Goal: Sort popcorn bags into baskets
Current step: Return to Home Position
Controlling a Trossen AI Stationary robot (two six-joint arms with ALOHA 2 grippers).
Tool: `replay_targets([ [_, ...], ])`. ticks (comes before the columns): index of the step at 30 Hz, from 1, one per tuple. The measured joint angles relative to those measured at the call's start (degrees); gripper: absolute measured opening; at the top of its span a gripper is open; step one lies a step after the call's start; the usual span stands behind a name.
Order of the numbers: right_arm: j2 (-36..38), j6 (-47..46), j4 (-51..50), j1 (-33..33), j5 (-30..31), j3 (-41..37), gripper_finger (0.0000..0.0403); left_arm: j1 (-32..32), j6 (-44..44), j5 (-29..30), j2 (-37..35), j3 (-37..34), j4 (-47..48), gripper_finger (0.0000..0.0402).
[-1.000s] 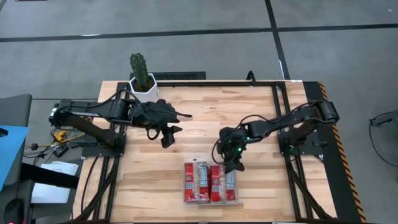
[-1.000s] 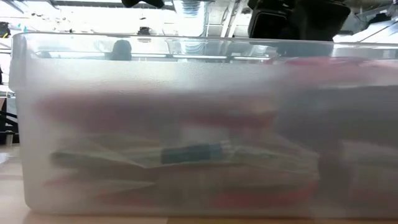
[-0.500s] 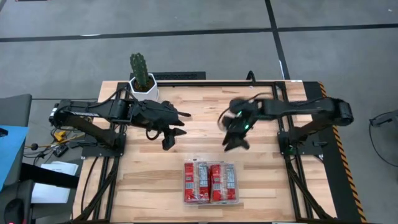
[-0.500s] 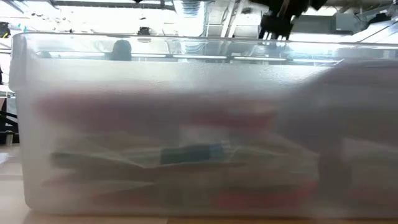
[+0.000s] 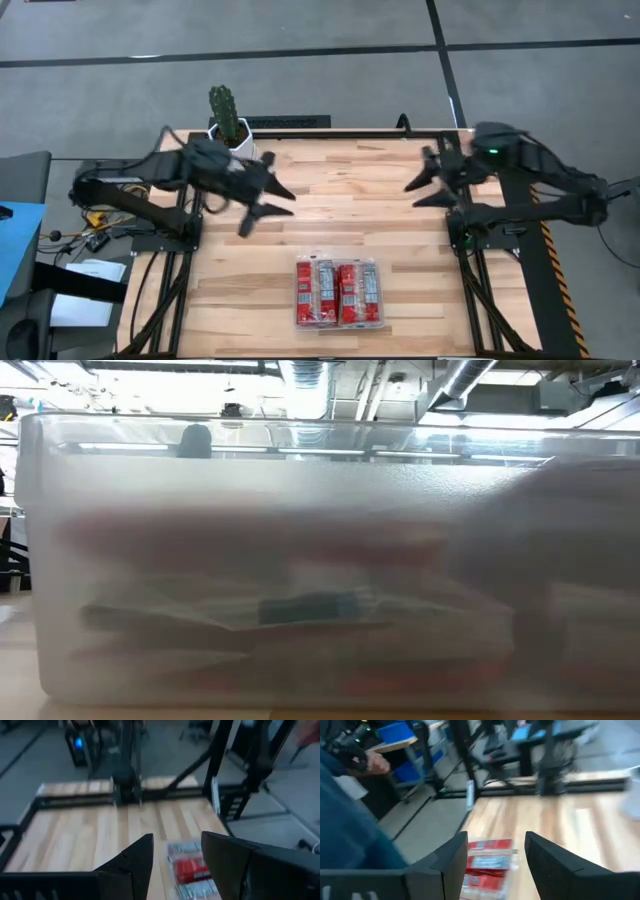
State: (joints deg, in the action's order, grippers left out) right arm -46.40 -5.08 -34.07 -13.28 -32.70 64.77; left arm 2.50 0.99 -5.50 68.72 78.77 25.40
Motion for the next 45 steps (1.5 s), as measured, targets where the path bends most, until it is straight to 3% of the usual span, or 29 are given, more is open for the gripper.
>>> replay_targets([
  [5, 14.0, -0.3, 2.7, -0.7, 2.7, -10.0, 0.0215, -5.8, 0.6, -6.2, -11.2, -11.6, -8.8, 0.0157],
  [14, 33.4, -10.8, 18.2, 0.8, 2.4, -33.6, 0.0215, -8.8, 9.4, -13.6, -34.5, -42.6, -29.0, 0.0158],
  [21, 37.3, -16.3, 44.9, 5.0, 7.4, -52.9, 0.0218, -8.8, 17.8, -11.8, -49.8, -61.5, -39.0, 0.0158],
  [29, 37.5, -14.6, 48.0, 9.9, 25.0, -61.5, 0.0211, -8.8, 22.1, -5.2, -68.7, -76.8, -38.9, 0.0157],
  [32, 37.5, -13.4, 51.0, 11.0, 28.0, -64.2, 0.0212, -8.7, 23.4, -3.7, -68.1, -78.0, -33.8, 0.0157],
  [45, 37.3, -12.9, 43.9, 11.5, 31.5, -64.3, 0.0214, -8.6, 23.1, -2.8, -66.9, -78.2, -35.2, 0.0157],
])
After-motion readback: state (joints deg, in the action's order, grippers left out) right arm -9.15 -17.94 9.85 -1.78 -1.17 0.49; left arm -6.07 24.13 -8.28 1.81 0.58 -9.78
